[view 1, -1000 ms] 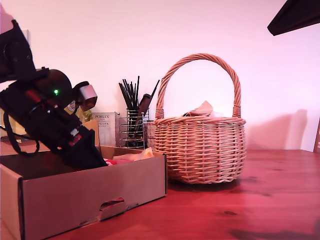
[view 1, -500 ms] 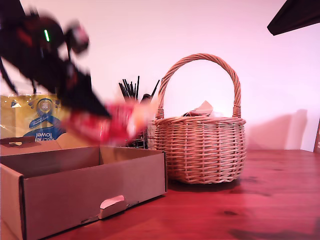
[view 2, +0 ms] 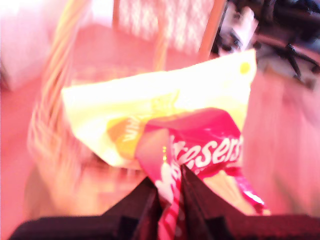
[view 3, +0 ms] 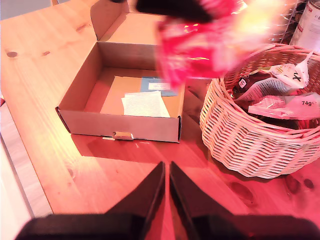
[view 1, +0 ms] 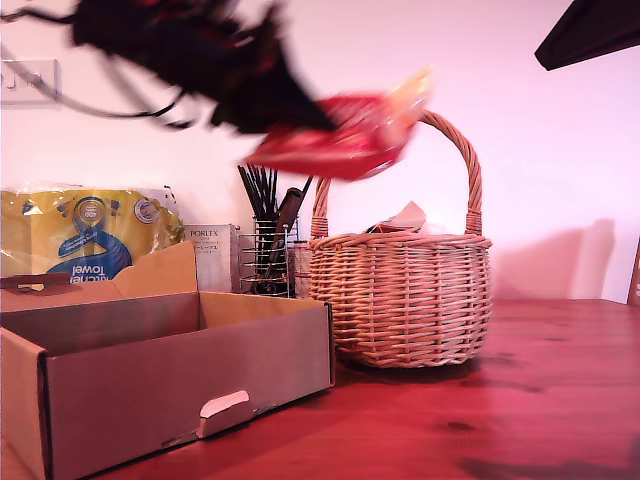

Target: Move the bags of Easter eggs from the cardboard box on the left into the woven basket on the right side.

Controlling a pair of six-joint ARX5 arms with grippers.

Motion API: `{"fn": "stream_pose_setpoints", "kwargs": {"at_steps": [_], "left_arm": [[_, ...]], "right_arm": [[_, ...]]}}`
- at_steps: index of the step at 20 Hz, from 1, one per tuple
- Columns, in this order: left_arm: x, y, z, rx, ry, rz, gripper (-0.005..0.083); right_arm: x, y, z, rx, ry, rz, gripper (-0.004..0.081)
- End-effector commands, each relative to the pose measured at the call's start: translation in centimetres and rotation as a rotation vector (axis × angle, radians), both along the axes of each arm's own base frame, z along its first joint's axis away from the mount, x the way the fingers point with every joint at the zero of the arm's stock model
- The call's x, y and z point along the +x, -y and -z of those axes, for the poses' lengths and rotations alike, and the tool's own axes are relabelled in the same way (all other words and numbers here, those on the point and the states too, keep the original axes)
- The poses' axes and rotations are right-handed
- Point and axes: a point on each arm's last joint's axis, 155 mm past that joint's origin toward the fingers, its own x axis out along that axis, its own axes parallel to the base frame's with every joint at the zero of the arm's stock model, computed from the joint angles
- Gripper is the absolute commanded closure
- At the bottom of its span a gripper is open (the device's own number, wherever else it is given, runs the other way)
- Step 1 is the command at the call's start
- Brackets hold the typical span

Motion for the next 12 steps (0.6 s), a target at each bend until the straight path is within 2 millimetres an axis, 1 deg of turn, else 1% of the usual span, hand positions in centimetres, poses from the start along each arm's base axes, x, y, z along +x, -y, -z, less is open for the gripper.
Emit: {"fn": "stream_pose_setpoints", "kwargs": {"at_steps": [1, 3, 6, 10, 12], "left_arm": [[1.7, 0.8, 1.3, -0.024, -0.039, -0.083, 0.0793], [2.8, 1.9, 1.7, -0.080, -0.084, -0.175, 0.0793], [4.5, 2.7, 2.2, -0.115, -0.062, -0.290, 0.0793], [5.6, 3.7, 1.8, -0.169, -0.013, -0.353, 0.0793], [6.2, 4.1, 2.1, -0.177, -0.004, -0.377, 0.0793]], "right_arm": [[-0.3, 0.0, 0.1, 0.008, 0.002, -0.003, 0.0783], [-0.4, 0.1, 0.0, 0.009, 0.005, -0.003, 0.0783], [-0.7, 0.3, -0.1, 0.011, 0.010, -0.003, 0.0783], [-0.8, 0.3, -0.5, 0.018, 0.025, -0.004, 0.0783], [-0.8, 0.3, -0.6, 0.020, 0.029, -0.004, 0.0783]]}}
